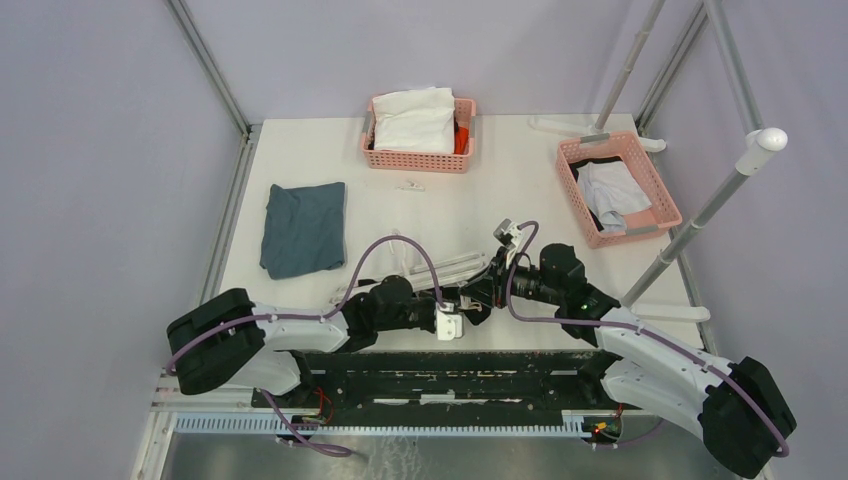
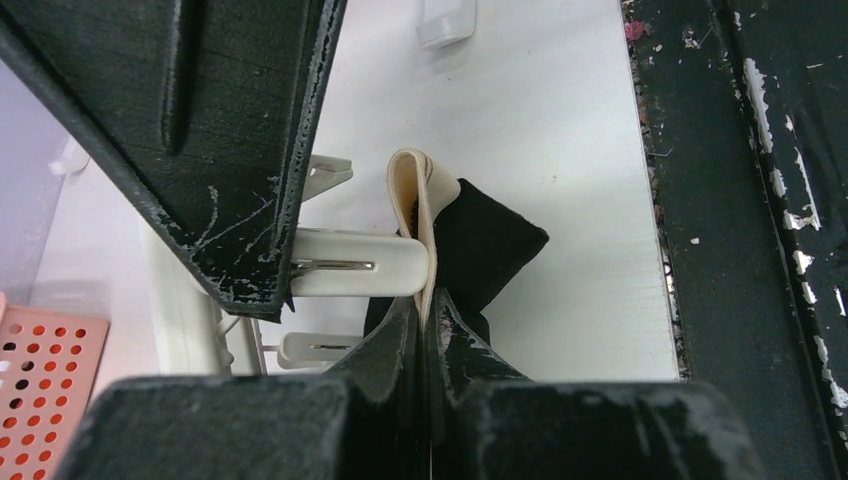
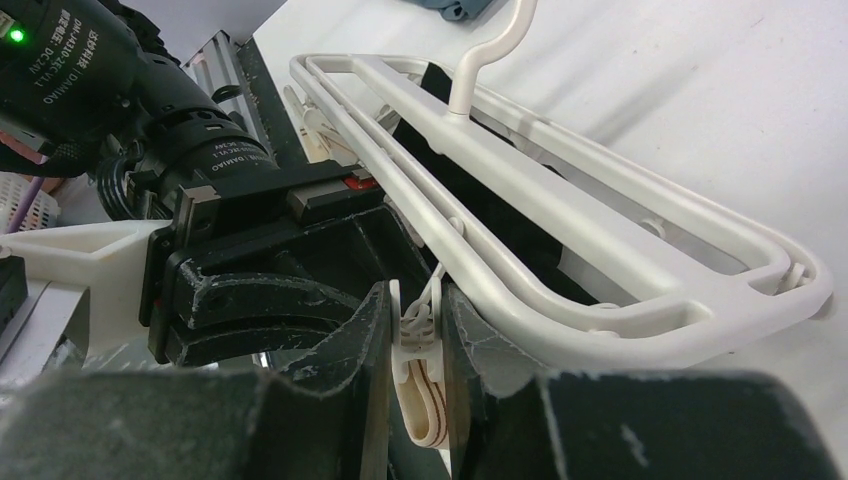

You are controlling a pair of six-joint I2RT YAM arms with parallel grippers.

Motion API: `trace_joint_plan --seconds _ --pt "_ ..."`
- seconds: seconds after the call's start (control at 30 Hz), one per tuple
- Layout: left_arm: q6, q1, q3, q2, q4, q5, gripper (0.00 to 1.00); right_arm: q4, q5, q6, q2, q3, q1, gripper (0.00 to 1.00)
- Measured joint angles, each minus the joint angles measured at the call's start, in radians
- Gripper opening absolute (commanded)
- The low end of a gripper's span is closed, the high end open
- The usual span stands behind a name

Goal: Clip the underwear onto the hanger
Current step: Clamp the underwear onto the hanger.

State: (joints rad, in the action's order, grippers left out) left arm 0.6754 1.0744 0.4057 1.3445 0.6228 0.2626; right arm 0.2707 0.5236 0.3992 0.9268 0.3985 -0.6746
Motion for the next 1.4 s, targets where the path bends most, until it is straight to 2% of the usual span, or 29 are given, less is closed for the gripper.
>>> trace_joint_plan --seconds 0.67,1.13,1.4 --pt "-0.114 -0.005 0.037 -0.037 -0.104 -0.019 0.03 -0.018 -0.006 -0.015 0.000 0.006 -0.015 0.01" --pt "-0.167 -0.008 0.088 -0.045 -0.222 0.032 0.03 -0.025 -0.015 -0.023 0.000 0.006 -0.023 0.02" --pt "-0.178 -0.008 0.093 -0.034 -0.232 0.050 0.03 -0.025 -0.030 -0.022 0.008 0.009 -0.032 0.02"
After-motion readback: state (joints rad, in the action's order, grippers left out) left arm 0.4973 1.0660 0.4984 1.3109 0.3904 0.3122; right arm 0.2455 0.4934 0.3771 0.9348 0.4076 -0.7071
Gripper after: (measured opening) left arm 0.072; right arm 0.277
